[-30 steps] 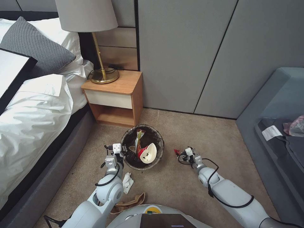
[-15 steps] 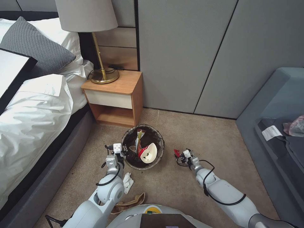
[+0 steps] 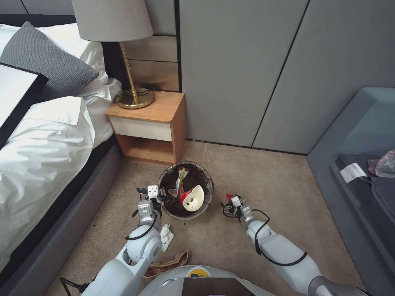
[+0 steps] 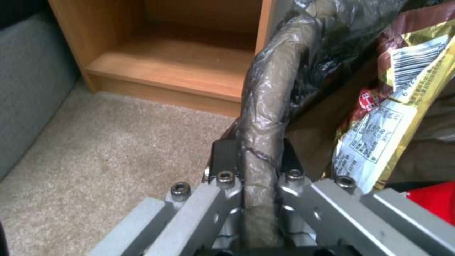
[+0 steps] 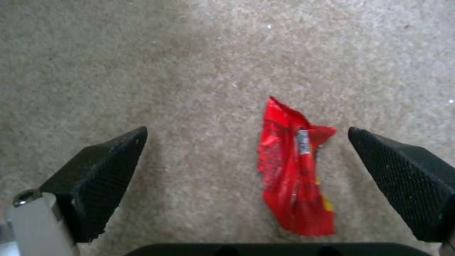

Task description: Pick up the trash bin, then pick up the garbage from the floor and place it into the trash bin.

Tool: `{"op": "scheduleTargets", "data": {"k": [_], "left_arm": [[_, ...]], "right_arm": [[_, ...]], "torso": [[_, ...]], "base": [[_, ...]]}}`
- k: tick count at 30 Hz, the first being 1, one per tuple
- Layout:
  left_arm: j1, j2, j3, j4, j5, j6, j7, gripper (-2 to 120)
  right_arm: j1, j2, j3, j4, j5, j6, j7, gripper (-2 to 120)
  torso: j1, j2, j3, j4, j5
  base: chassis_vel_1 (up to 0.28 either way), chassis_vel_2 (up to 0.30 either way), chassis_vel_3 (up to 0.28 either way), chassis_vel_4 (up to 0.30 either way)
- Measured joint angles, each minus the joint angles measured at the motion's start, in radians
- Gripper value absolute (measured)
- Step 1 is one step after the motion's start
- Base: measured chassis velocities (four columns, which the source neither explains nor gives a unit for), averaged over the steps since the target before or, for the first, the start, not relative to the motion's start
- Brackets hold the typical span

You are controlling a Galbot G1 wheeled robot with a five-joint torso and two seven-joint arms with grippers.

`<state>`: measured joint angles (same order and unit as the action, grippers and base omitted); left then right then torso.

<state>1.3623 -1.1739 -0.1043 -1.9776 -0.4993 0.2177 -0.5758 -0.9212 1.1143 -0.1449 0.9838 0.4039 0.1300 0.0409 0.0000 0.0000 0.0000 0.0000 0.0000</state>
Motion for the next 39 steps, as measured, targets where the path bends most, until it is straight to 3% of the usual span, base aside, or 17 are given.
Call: {"op": "scheduleTargets", "data": {"k": [14,27,33,39], "left_arm": [[0.000,0.006,-0.001,0.000,-0.002,0.001,-0.001,2],[-0.001,0.003,0.002,0.000,-0.001,0.001,-0.002,2],[-0.003,0.002,0.003,0.000,-0.001,0.001,-0.004,2],[-0.007,0.004,0.003,0.000,-0.002,0.002,-0.005,2]], "right_arm": [[0.006,0.043,0.017,-0.047,0.010,0.011,-0.010,100],[0.001,0.023,0.035,-0.065,-0.002,0.023,0.000,97],[0.006,0.040,0.037,-0.077,-0.016,0.035,0.002,68],[0.003,0.052,0.041,-0.080,-0.016,0.039,-0.001,48]], "torso": [[0.000,0.000,0.000,0.0000,0.0000],[0.000,0.000,0.000,0.0000,0.0001],[0.000,0.000,0.000,-0.0002,0.0000],[0.000,0.000,0.000,0.0000,0.0000]], "base": [[0.000,0.000,0.000,0.000],[0.000,0.000,0.000,0.000],[0.000,0.000,0.000,0.000],[0.000,0.000,0.000,0.000]]}}
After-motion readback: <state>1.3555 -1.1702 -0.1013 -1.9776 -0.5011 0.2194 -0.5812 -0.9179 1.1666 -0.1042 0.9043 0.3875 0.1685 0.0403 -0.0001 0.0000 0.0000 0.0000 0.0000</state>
